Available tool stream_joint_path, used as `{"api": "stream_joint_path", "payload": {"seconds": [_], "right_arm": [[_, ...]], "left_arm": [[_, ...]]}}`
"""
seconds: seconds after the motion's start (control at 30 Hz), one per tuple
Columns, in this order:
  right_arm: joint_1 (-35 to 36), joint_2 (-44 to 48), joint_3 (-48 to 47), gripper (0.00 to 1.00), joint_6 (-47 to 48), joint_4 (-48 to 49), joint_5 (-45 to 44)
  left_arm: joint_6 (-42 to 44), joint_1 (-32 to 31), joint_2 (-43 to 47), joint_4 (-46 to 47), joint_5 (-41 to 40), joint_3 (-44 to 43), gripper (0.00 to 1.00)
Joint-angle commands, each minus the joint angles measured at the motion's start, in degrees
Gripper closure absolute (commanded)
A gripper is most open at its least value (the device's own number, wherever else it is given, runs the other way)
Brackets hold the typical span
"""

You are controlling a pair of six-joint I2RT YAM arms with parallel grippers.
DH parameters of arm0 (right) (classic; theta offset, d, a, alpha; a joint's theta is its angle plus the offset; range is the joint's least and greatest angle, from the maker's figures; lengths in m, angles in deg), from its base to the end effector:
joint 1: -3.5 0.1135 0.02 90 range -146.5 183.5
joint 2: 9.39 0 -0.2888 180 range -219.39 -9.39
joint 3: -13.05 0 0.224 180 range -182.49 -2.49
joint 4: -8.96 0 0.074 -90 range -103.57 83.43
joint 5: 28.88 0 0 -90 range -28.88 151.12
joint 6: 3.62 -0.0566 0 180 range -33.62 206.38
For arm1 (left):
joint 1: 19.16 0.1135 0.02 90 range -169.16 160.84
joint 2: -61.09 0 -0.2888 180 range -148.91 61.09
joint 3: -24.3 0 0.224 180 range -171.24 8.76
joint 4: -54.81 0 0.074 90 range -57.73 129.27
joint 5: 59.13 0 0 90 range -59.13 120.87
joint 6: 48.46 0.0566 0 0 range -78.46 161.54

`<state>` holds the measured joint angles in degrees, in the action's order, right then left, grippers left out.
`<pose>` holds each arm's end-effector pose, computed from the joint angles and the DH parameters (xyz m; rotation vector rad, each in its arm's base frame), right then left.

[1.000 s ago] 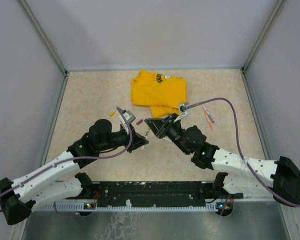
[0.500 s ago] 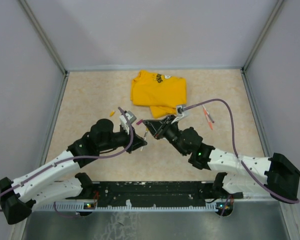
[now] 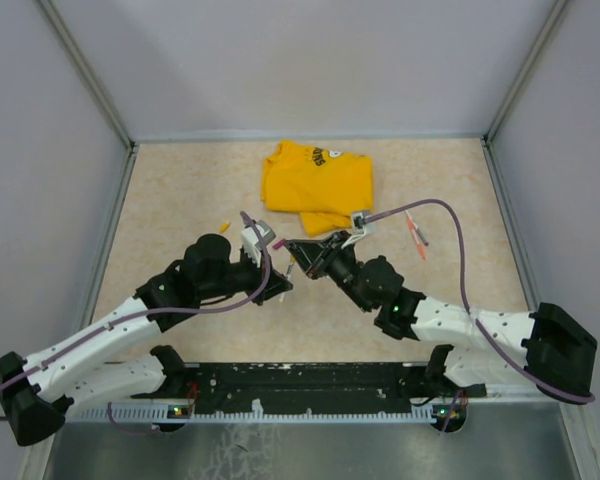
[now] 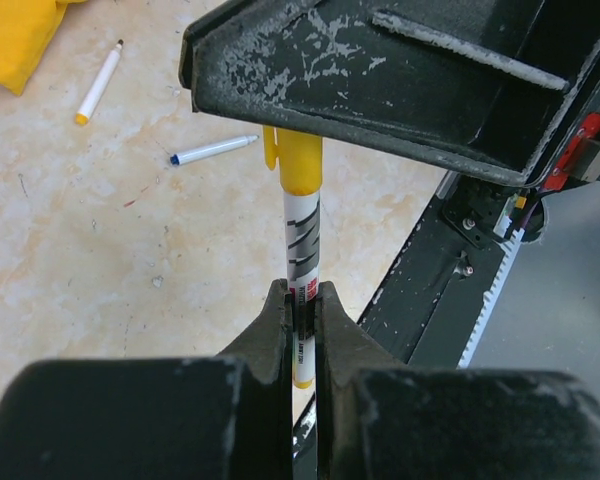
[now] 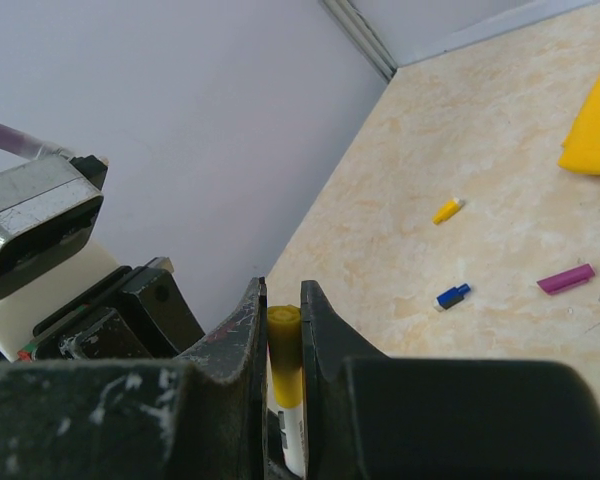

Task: Insert the pens into the pen caps
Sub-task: Press the pen cap onto the pen.

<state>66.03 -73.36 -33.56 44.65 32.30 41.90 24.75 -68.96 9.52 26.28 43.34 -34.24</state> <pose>0.1244 0.1989 0.3194 0.0069 1.5974 1.2128 0.1088 -0.1477 0.3194 0.7328 1.9337 -0.9582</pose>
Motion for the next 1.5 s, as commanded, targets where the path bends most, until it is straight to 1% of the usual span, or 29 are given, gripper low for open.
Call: {"api": "stream_joint_path", "payload": {"seconds": [0.0, 0.57, 0.67, 0.83, 0.93, 1.03, 1.2, 1.33, 1.47], "right_arm": [[6.9, -5.0, 5.4, 1.00, -3.0, -17.0, 19.0], [7.0, -8.7, 7.6, 1.00, -4.0, -12.9, 20.8], [7.0, -7.5, 7.3, 1.00, -3.4, -13.6, 19.5], [6.9, -2.7, 7.3, 1.00, -3.9, -14.1, 15.5], [6.9, 0.5, 4.9, 1.00, -2.1, -17.3, 12.4], [6.0, 2.4, 0.0, 1.00, 1.1, -21.9, 10.3], [1.1, 3.4, -9.4, 1.00, 4.5, -30.4, 11.1], [-1.8, 4.3, -14.4, 1.00, 7.2, -33.2, 11.7], [-2.3, 4.8, -18.4, 1.00, 10.3, -35.3, 11.2]], "left_arm": [[2.3, 1.4, 0.8, 33.7, -8.5, -10.1, 1.00], [1.9, 1.4, 0.4, 34.5, -9.3, -10.7, 1.00], [2.0, 1.4, 0.2, 34.3, -9.2, -10.7, 1.00], [1.6, 1.4, 0.8, 33.8, -9.5, -9.8, 1.00], [1.7, 1.4, 1.0, 33.2, -9.3, -9.4, 1.00], [2.1, 1.4, 1.2, 32.2, -8.1, -9.1, 1.00], [3.3, 1.4, 1.5, 29.3, -6.3, -9.7, 1.00], [3.5, 1.4, 1.8, 29.1, -6.2, -9.7, 1.00], [3.5, 1.4, 1.7, 29.0, -6.3, -9.9, 1.00]]}}
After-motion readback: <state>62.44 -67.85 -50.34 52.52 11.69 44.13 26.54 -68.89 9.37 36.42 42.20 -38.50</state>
